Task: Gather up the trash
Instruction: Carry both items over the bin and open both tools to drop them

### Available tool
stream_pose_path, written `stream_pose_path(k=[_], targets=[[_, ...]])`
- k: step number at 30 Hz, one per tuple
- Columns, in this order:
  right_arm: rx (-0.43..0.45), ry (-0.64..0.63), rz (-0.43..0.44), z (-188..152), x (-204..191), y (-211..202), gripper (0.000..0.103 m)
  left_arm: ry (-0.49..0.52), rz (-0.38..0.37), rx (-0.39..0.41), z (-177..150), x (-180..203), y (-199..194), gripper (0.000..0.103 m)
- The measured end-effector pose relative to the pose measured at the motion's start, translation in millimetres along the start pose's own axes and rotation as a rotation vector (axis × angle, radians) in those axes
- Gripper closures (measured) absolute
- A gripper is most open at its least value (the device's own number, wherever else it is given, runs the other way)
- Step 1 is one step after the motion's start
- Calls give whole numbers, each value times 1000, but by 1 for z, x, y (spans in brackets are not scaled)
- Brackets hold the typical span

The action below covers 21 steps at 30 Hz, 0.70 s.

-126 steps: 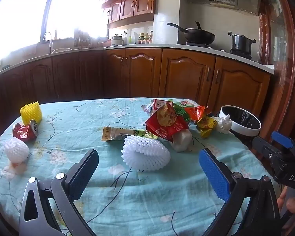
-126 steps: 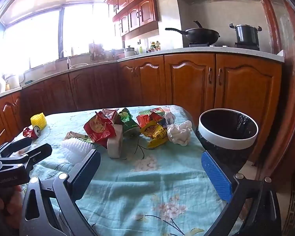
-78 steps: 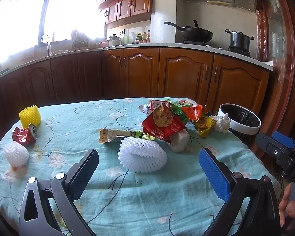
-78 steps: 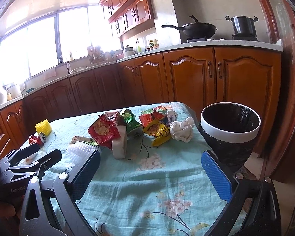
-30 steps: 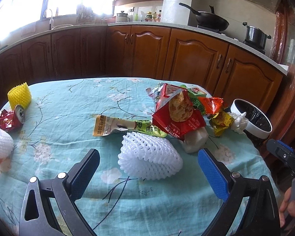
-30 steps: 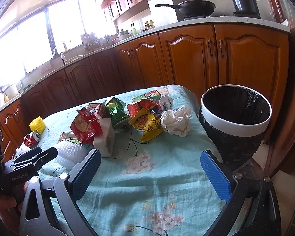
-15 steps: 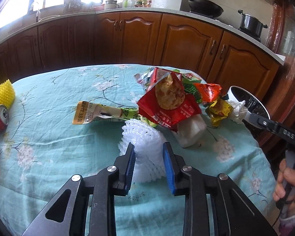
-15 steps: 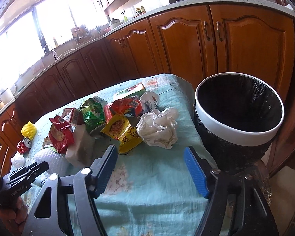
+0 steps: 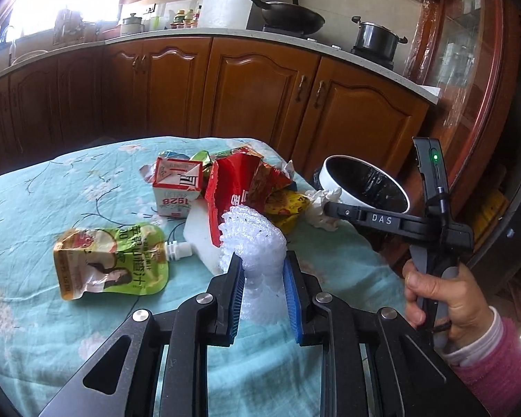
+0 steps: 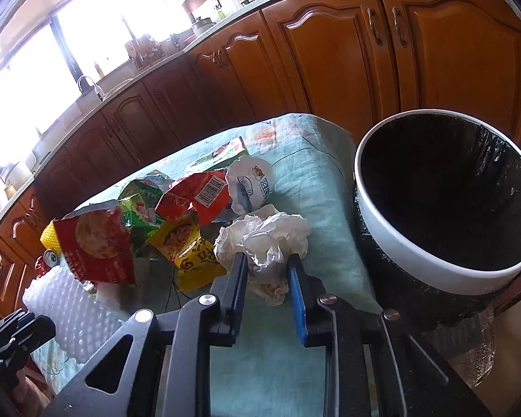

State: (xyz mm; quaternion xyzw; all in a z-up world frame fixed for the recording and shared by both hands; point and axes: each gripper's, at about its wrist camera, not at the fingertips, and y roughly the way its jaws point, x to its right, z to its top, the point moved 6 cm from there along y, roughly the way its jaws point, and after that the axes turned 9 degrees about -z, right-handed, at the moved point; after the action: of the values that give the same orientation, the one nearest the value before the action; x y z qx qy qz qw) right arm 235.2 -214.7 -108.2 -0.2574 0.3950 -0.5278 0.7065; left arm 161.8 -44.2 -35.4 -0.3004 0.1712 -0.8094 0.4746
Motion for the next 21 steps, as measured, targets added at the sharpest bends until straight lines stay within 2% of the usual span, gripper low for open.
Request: stream_pose_path(k=[8, 21], targets=[[45, 25, 10, -3, 13, -34, 80, 56, -71, 4, 11, 17, 25, 82], [106, 92, -89, 18, 82, -60, 80, 108, -137, -33, 46, 49, 95, 82]])
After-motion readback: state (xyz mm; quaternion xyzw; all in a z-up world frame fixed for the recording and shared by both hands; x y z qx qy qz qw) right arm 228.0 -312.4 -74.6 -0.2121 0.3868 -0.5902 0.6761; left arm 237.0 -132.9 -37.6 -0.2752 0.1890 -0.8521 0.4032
